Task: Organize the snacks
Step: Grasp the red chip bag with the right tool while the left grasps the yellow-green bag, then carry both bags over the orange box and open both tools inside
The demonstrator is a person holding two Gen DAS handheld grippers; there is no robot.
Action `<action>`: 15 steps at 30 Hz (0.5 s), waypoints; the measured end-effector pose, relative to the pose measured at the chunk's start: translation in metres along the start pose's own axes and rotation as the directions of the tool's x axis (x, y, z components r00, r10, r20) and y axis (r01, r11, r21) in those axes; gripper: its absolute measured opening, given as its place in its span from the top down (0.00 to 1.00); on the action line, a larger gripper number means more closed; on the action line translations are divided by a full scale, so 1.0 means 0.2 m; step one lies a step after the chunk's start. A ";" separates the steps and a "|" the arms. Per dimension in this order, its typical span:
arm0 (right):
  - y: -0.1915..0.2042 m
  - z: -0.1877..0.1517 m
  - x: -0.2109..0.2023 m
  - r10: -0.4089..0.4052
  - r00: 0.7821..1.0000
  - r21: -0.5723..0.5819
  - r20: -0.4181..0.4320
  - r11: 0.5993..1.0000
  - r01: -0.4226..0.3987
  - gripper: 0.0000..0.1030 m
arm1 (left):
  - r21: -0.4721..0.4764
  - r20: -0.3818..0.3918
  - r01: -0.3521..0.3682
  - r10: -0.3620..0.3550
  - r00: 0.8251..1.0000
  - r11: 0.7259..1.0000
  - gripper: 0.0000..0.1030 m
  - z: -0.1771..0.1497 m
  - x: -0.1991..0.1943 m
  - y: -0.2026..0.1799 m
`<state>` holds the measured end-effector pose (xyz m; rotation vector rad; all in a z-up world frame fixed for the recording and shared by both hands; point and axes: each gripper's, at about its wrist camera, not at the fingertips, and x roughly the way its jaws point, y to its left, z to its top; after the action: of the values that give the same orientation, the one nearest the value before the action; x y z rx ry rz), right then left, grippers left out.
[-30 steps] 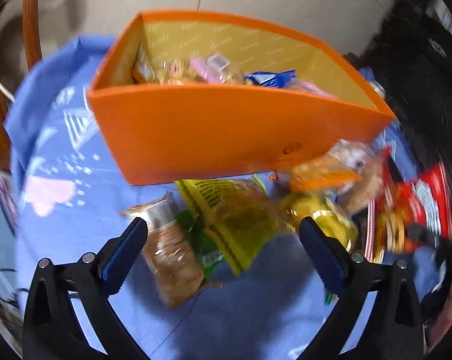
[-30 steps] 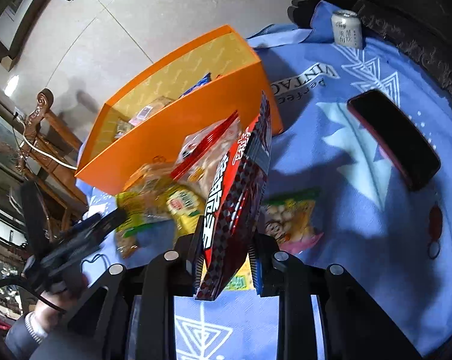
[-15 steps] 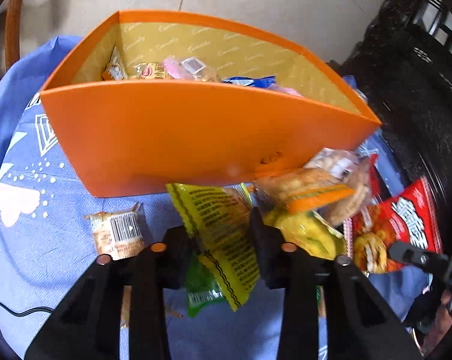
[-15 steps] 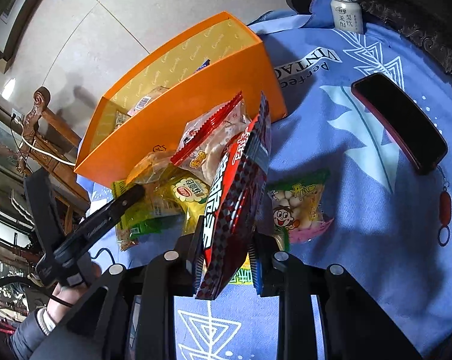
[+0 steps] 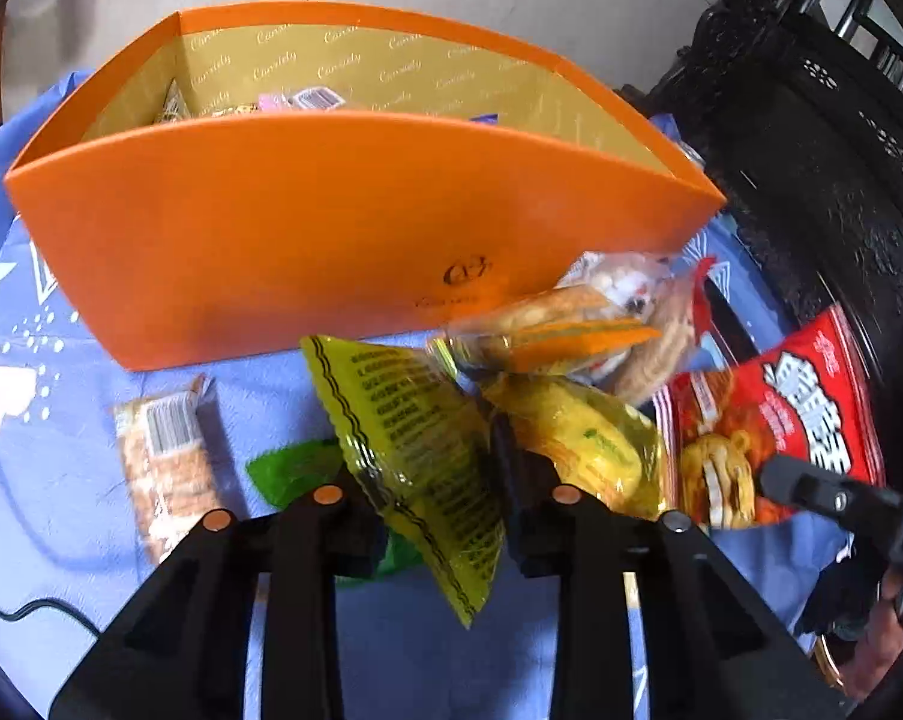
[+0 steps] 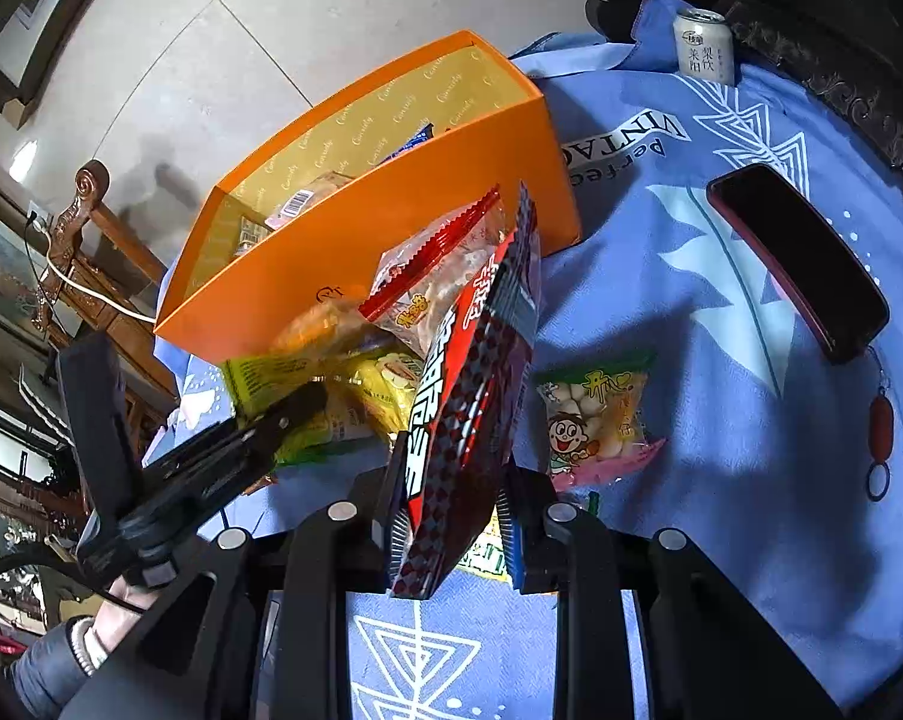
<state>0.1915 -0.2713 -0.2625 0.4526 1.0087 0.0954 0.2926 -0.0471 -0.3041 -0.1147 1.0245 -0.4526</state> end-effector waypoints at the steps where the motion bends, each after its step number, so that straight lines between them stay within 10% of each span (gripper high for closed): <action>1: 0.00 0.00 0.00 -0.002 1.000 0.000 0.002 1.000 0.002 0.75 | 0.008 0.002 -0.003 0.003 1.000 1.000 0.72 0.01 0.00 -0.01; 15: 0.05 0.03 -0.12 0.026 0.997 -0.021 0.067 0.999 -0.024 0.75 | 0.002 0.094 0.013 -0.014 0.996 1.000 0.91 -0.04 -0.29 0.01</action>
<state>0.1848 -0.2718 -0.2361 0.4473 0.9355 0.1121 0.2610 -0.0196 -0.2634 -0.1407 0.9319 -0.4560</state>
